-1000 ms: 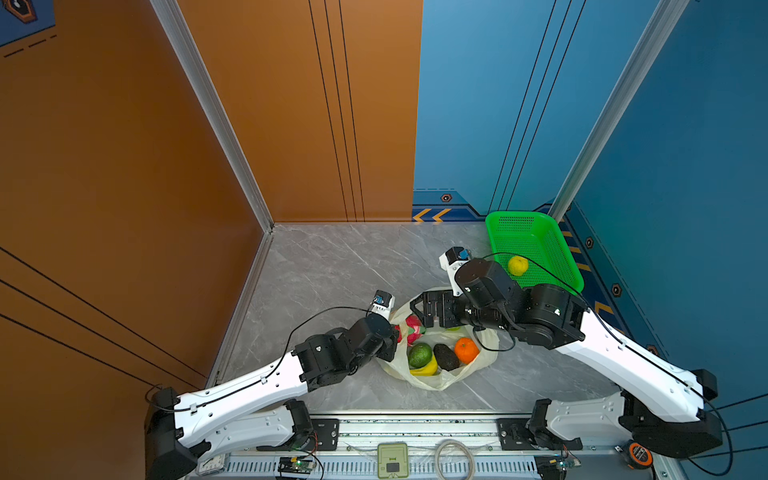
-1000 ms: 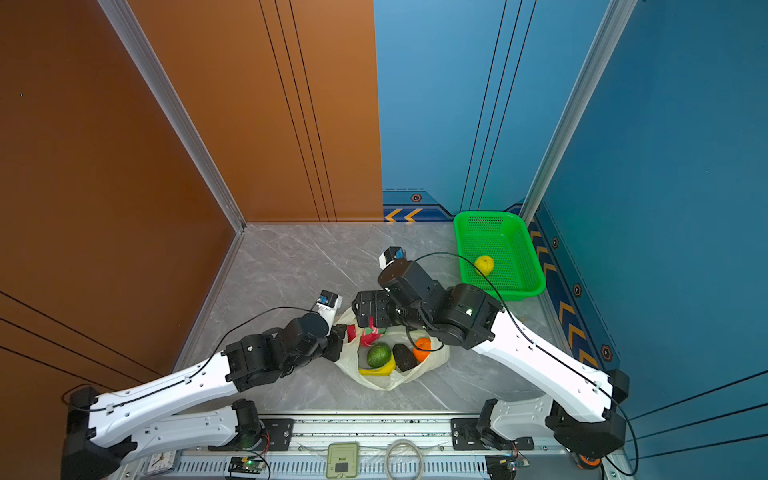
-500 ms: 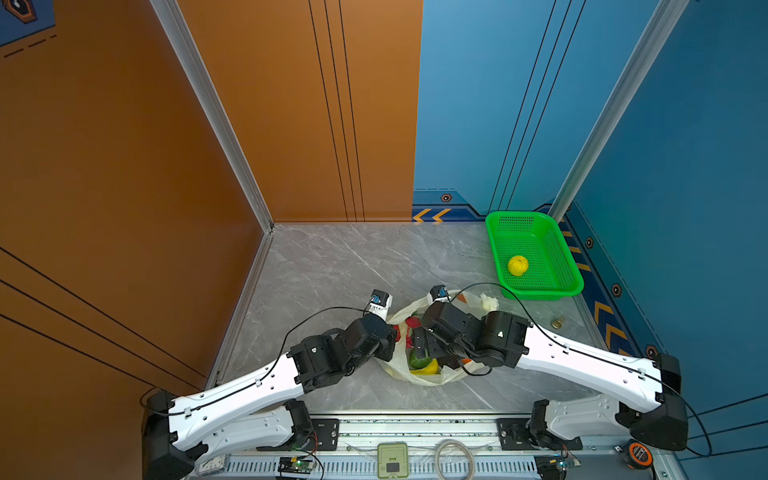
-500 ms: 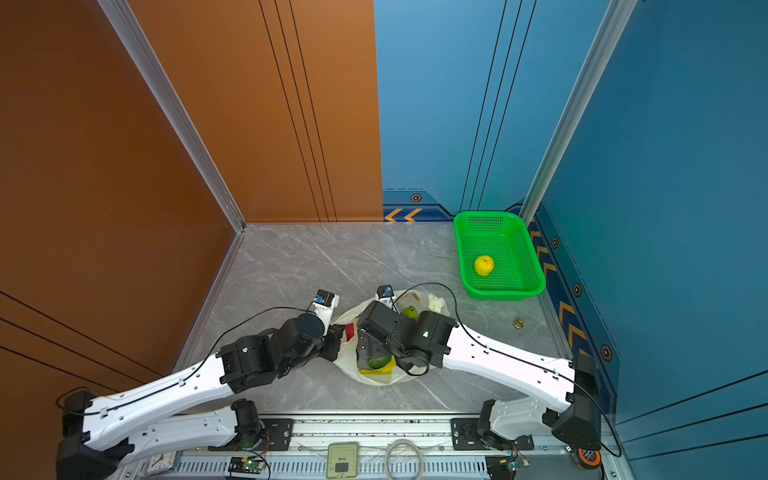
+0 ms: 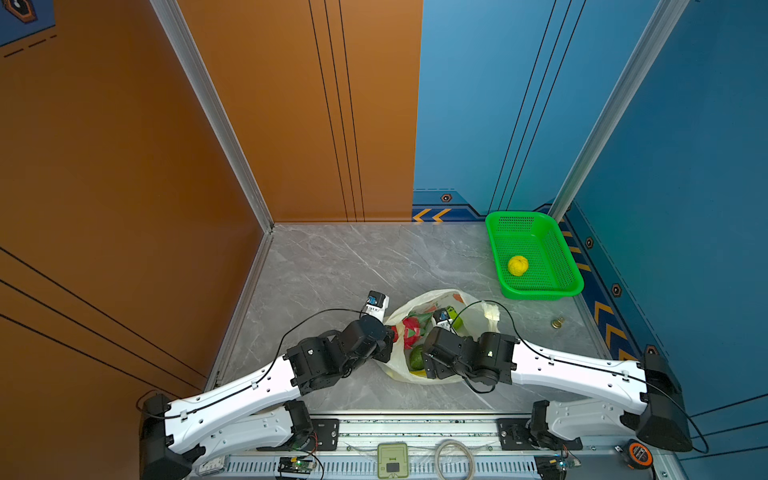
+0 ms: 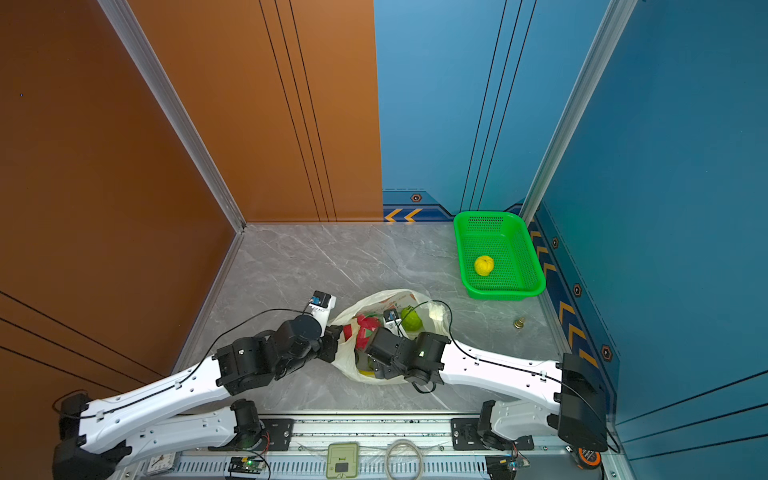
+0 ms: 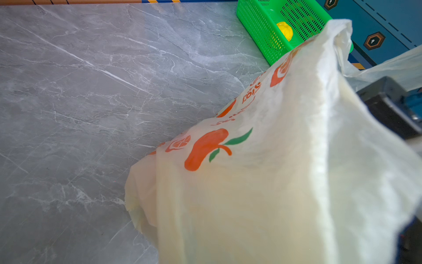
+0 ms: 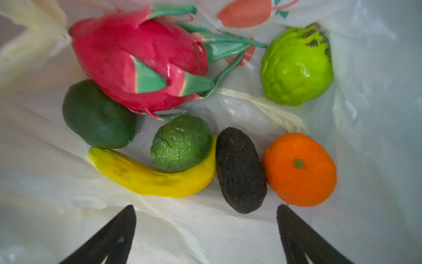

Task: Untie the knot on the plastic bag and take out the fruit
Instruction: 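Lower the right gripper into the bag and grasp the dark green lime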

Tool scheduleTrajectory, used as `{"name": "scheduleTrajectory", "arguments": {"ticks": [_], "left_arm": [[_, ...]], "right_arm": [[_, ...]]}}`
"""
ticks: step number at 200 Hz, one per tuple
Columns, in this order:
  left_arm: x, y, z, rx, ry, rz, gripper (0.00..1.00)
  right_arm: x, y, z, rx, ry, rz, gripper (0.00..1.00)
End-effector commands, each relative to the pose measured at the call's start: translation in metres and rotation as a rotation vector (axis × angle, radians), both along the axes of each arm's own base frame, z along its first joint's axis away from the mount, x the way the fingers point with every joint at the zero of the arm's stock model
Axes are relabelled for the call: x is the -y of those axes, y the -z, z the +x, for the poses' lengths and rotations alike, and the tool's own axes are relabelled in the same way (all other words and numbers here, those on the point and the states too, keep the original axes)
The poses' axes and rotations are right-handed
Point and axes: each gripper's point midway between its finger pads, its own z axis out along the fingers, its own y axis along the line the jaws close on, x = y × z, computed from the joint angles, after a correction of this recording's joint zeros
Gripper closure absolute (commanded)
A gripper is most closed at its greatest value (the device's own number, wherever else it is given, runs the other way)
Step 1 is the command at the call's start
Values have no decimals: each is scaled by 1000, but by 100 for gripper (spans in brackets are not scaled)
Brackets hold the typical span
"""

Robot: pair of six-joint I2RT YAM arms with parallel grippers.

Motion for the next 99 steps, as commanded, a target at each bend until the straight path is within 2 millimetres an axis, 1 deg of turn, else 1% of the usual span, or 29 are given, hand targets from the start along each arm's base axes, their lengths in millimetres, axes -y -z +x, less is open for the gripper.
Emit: {"name": "scheduleTrajectory", "arguments": {"ticks": [1,19,42,69,83,99], "left_arm": [[2,12,-12,-37,19,-24,100],[5,24,-22,-56,38,-11,100],[9,37,-35,-69,72,14,100],[9,49,-44,-80,82,33,100],[8,48,-45,-73,81,31,100],[8,44,-44,-61,76,25,100]], "right_arm": [[0,19,-11,-52,-2,5,4],[0,34,-18,-93,7,-6,4],[1,45,-21,-125,44,-5,2],[-13,37,-15,-124,90,83,0],[-24,30,-10,-126,109,133,0],[-29,28,-4,-134,156,155,0]]}}
